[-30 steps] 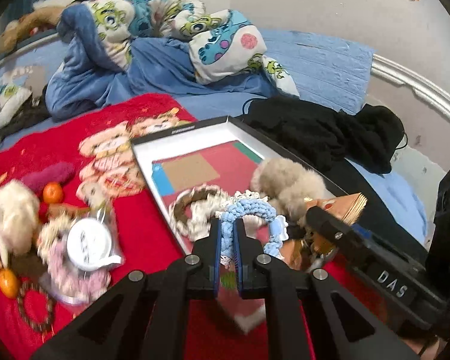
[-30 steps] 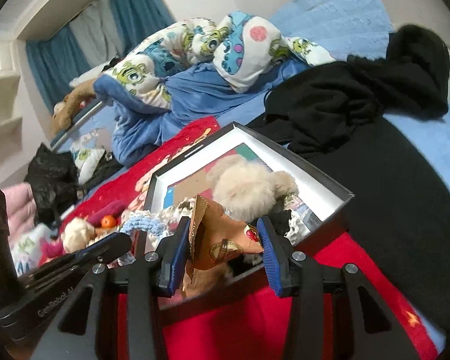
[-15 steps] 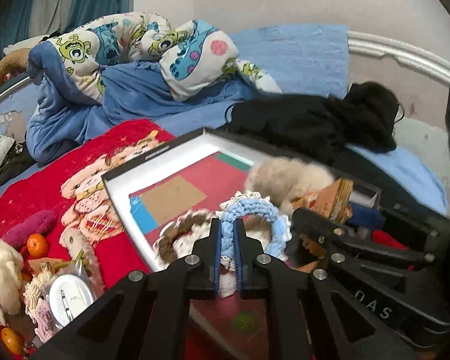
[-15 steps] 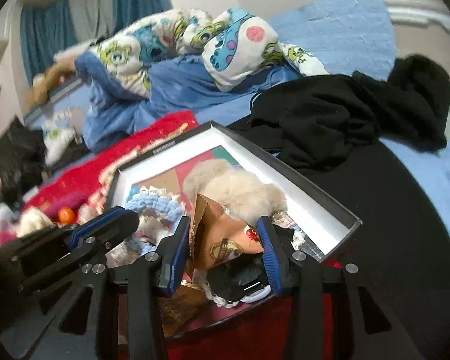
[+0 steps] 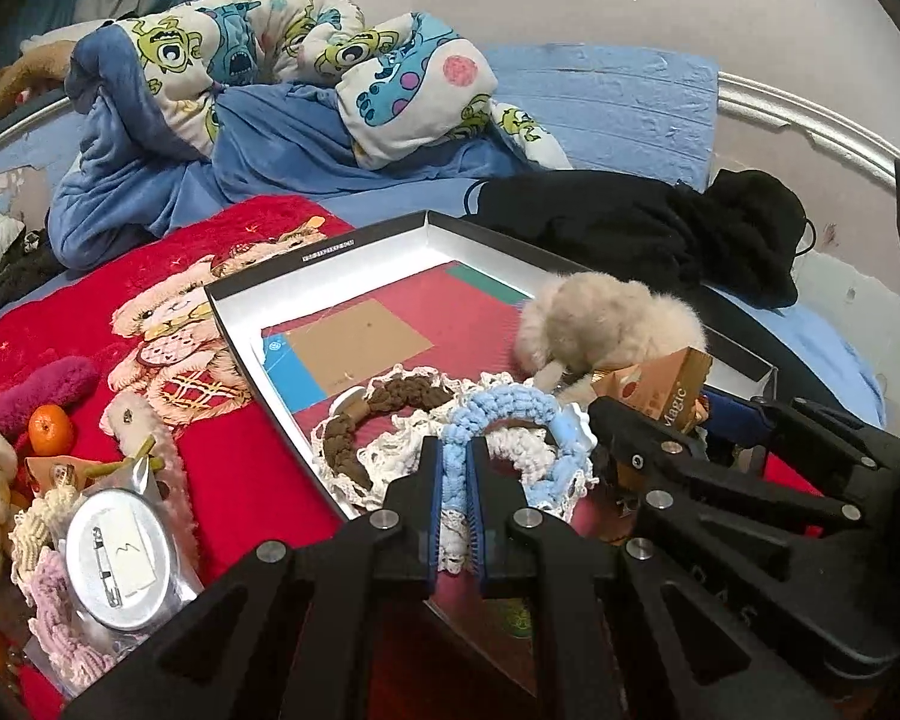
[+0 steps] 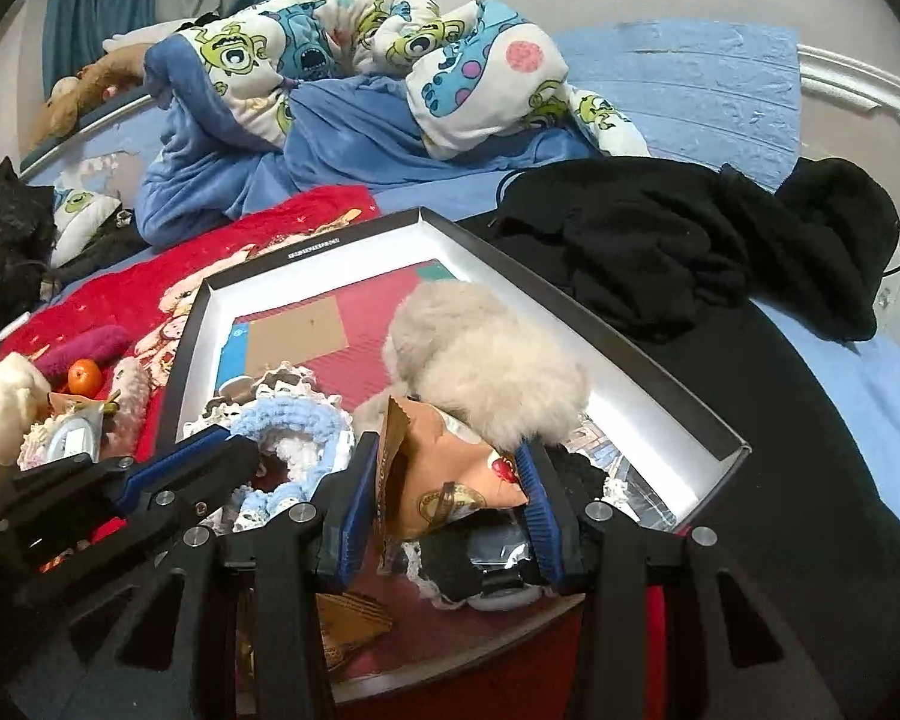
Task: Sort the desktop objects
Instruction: 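Lower the blue scrunchie and snack packet into the black box, then open both tools to release the items in the box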
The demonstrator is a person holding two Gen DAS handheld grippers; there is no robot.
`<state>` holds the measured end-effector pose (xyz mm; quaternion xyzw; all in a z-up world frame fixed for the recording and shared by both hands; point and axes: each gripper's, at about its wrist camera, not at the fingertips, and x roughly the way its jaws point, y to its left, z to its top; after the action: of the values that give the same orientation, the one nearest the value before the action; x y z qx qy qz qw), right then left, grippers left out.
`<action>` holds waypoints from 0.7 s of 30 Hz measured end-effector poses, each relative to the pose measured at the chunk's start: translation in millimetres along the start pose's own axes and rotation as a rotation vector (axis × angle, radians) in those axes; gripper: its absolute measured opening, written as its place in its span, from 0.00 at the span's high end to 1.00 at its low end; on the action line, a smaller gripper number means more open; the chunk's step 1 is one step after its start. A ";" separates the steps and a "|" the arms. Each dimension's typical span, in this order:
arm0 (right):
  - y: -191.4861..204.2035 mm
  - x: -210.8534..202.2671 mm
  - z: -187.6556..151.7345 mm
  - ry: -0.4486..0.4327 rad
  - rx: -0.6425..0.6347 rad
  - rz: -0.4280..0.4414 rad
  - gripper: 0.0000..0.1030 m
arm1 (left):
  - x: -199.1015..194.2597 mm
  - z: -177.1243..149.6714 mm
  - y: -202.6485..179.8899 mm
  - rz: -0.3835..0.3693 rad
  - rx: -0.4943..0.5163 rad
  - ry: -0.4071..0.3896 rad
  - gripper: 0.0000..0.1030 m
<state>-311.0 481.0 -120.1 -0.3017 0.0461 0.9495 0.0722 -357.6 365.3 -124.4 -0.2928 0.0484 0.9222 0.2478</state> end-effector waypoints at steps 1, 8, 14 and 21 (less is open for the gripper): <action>0.5 0.4 0.1 0.000 -0.001 -0.002 0.58 | -0.1 0.1 -0.2 -0.001 0.000 0.000 0.92; 0.9 -0.4 -0.5 -0.009 -0.002 0.002 0.58 | -1.7 -0.6 -1.7 -0.011 -0.005 -0.002 0.92; -0.5 -2.8 -0.6 -0.023 0.003 0.012 0.58 | -3.2 -0.3 -2.4 -0.002 -0.008 -0.009 0.88; -7.9 -11.8 0.2 -0.064 0.042 -0.012 0.42 | -8.9 1.6 6.0 0.024 -0.040 -0.027 0.63</action>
<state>-300.3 487.5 -113.5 -0.2697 0.0619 0.9571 0.0856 -355.0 356.6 -118.4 -0.2848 0.0300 0.9297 0.2314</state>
